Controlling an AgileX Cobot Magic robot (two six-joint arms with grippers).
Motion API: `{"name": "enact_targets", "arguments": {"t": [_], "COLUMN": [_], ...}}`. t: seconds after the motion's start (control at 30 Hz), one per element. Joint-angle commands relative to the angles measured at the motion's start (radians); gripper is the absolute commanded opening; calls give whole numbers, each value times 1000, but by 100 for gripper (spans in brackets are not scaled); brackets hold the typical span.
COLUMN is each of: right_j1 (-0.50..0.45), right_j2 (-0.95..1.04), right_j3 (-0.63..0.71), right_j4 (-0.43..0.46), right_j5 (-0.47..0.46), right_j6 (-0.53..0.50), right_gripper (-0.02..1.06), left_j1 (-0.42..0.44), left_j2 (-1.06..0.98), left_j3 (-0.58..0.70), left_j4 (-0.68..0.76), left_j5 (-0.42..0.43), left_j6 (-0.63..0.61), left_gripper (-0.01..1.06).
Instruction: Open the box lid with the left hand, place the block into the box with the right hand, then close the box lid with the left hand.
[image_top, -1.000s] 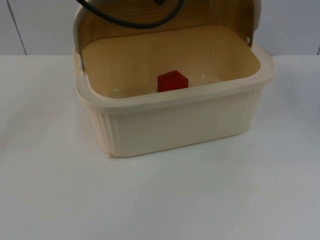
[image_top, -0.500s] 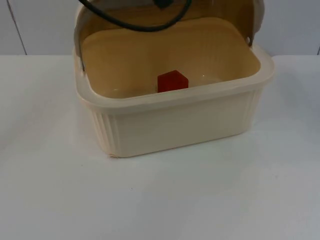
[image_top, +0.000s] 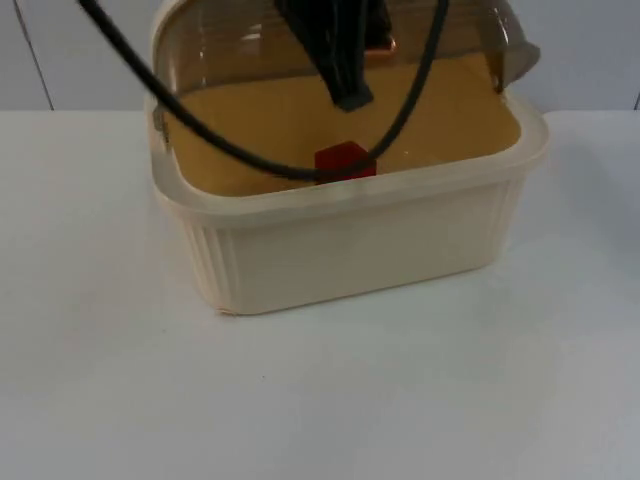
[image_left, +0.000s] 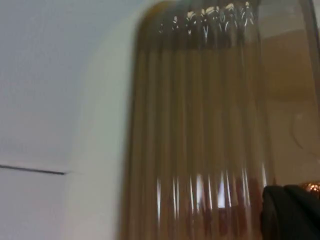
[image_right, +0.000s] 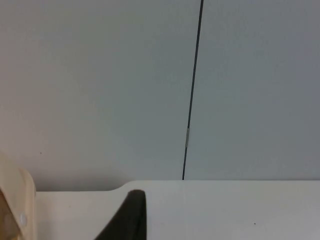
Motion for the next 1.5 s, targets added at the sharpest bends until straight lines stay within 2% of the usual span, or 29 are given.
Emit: {"name": "enact_targets", "arguments": {"t": [0.0, 0.13, 0.27, 0.43, 0.53, 0.57, 0.63, 0.73, 0.8, 0.9, 1.0, 1.1, 1.13, 1.27, 1.3, 1.47], "right_j1": [-3, -3, -3, -3, -3, -3, -3, -3, -3, -3, -3, -3, -3, -3, -3, -3], "right_j2": [-10, -21, -29, -29, -29, -29, -29, -29, -29, -29, -29, -29, -29, -29, -29, -29], "right_j3": [0, 0, 0, 0, 0, 0, 0, 0, 0, 0, 0, 0, 0, 0, 0, 0], "right_j4": [-5, -5, -5, -5, -5, -5, -5, -5, -5, -3, -3, -3, -3, -3, -3, -3], "right_j5": [5, 8, 12, 12, 6, 6, 0, 0, 2, 4, 4, 4, 4, 6, 6, 6], "right_j6": [2, 2, 2, 2, 2, 2, 2, 2, 2, 2, 2, 2, 2, 2, 2, 2], "right_gripper": [105, 105, 105, 105, 105, 105, 105, 105, 105, 105, 105, 105, 105, 105, 105, 105], "left_j1": [-9, -43, -64, -82, -84, -84, -84, -84, -69, -9, 42, 136, 136, 272, 272, 510], "left_j2": [-3, -15, -18, -72, -134, -134, -191, -247, -302, -392, -455, -526, -526, -608, -608, -657], "left_j3": [71, 231, 310, 331, 331, 331, 331, 331, 331, 331, 331, 333, 333, 414, 414, 470], "left_j4": [37, 35, 24, -129, -315, -315, -397, -422, -422, -413, -392, -280, -280, 21, 21, 40], "left_j5": [-21, -170, -188, -113, -18, -18, 60, 74, 62, 32, 27, 49, 49, -14, -14, -71], "left_j6": [-24, -27, -31, -49, -135, -135, -211, -276, -382, -511, -537, -659, -659, -939, -939, -970], "left_gripper": [0, 0, 0, 0, 0, 0, 0, 0, 0, 0, 0, 0, 0, 0, 0, 0]}}
